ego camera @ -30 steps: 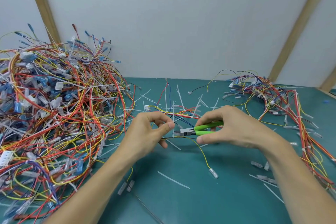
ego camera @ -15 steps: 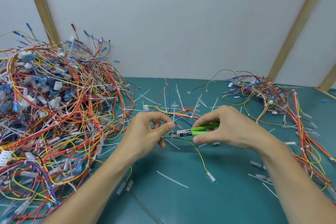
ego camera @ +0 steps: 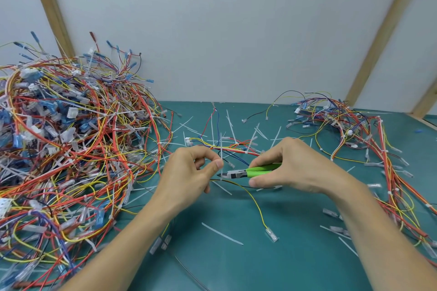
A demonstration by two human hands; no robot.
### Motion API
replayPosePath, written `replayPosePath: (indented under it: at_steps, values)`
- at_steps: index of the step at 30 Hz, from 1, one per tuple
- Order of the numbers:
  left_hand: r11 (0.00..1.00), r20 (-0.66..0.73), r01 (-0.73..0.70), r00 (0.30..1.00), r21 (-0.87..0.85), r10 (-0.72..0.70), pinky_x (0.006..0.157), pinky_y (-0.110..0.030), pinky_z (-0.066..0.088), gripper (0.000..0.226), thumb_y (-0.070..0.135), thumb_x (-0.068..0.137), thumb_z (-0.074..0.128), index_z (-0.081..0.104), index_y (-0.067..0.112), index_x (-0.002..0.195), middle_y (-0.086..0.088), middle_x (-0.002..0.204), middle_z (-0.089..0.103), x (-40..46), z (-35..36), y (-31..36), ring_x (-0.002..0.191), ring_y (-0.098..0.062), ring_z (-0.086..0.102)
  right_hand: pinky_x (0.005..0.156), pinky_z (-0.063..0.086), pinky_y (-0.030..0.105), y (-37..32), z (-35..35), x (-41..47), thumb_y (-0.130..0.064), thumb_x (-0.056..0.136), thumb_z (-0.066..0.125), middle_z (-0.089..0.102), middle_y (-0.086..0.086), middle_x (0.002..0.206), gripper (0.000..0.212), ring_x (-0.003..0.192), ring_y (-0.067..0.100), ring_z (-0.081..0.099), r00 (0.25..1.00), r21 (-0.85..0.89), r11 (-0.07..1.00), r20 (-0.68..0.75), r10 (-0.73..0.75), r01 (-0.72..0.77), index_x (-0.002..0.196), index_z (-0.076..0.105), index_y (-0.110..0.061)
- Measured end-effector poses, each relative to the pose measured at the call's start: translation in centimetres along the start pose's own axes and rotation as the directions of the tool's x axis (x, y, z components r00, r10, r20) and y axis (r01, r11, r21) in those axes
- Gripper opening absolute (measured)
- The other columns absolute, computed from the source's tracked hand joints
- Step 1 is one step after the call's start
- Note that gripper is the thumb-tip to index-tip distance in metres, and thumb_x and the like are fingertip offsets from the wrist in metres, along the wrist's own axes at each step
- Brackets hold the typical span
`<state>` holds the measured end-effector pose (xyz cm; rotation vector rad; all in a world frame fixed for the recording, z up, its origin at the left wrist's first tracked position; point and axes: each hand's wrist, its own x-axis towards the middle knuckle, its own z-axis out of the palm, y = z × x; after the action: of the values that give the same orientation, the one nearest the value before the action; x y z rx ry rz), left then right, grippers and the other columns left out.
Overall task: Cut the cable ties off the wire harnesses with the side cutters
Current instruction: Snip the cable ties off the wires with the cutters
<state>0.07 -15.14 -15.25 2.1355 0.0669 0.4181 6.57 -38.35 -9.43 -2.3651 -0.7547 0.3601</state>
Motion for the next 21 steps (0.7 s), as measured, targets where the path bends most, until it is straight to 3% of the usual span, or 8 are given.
replayPosePath:
  at_steps: [6,10,14,18,21]
  values:
    - [1.000,-0.009,-0.008,1.000,-0.016,0.008,0.056,-0.031,0.044,0.015,0.031,0.092,0.072,0.069,0.026,0.078,0.007,0.053,0.019,0.1,0.0,0.1,0.042,-0.023,0.062,0.068,0.050,0.026,0.0,0.0,0.0,-0.063,0.060,0.080,0.075,-0.007,0.081,0.030,0.068,0.003,0.057,1.000,0.037,0.999,-0.005,0.009,-0.008,0.086,0.079,-0.049]
    - [1.000,-0.002,0.000,1.000,-0.017,0.000,0.058,-0.041,0.052,0.015,0.032,0.092,0.072,0.069,0.027,0.078,0.006,0.055,0.020,0.0,-0.1,0.3,0.042,-0.023,0.062,0.066,0.048,0.025,0.1,0.0,0.2,-0.067,0.056,0.077,0.074,-0.008,0.079,0.035,0.066,0.002,0.056,1.000,0.040,0.999,-0.011,0.010,-0.009,0.086,0.080,-0.049]
    - [0.997,-0.006,0.008,1.000,-0.082,-0.008,0.056,-0.035,0.049,0.014,0.029,0.093,0.070,0.069,0.027,0.079,0.008,0.053,0.020,0.0,-0.4,0.6,0.043,-0.023,0.063,0.063,0.045,0.023,0.4,0.1,0.4,-0.066,0.056,0.078,0.074,-0.008,0.077,0.033,0.065,0.001,0.054,1.000,0.033,0.999,-0.029,0.006,-0.005,0.085,0.079,-0.050]
    - [0.986,-0.073,-0.007,0.997,-0.166,-0.006,0.049,-0.035,0.048,0.013,0.024,0.098,0.065,0.065,0.021,0.085,0.007,0.058,0.038,0.0,-0.6,1.2,0.046,-0.023,0.066,0.067,0.045,0.024,0.8,0.1,0.6,-0.049,0.072,0.086,0.076,-0.007,0.080,0.017,0.068,0.000,0.057,0.997,0.095,0.995,-0.080,-0.002,0.010,0.086,0.081,-0.040]
    - [0.970,-0.133,0.013,0.990,-0.241,-0.046,0.042,-0.035,0.047,0.015,0.023,0.104,0.050,0.052,0.016,0.091,0.018,0.073,0.053,0.0,-0.7,1.5,0.050,-0.020,0.068,0.060,0.044,0.020,0.8,-0.1,0.6,-0.038,0.085,0.081,0.075,-0.002,0.079,0.013,0.063,0.006,0.058,0.988,0.240,0.970,-0.155,0.004,0.033,0.085,0.077,-0.025]
